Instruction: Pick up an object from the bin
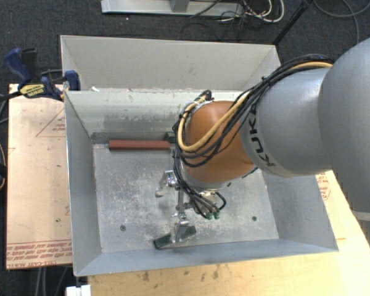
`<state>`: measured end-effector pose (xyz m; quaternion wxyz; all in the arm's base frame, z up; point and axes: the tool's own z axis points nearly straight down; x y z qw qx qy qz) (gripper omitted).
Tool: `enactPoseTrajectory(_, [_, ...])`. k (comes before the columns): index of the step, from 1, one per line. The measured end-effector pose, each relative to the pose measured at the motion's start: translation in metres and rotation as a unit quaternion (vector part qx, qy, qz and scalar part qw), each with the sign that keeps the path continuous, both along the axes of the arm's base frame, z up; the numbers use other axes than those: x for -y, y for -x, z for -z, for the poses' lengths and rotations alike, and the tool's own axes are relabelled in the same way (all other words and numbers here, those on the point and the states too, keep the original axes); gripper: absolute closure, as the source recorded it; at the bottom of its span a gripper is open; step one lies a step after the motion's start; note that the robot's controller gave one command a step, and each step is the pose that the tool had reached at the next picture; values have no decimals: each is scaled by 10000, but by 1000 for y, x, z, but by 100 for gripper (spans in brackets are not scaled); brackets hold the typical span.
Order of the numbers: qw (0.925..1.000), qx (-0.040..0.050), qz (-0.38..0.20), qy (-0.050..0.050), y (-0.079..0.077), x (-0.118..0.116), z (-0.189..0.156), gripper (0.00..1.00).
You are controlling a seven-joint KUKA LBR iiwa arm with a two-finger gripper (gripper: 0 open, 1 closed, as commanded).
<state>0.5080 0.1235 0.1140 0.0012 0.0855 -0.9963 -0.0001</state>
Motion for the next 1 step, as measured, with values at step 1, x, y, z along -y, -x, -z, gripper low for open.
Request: enactPoseTrajectory(1, [9994, 22, -331, -4, 3, 0, 2, 0])
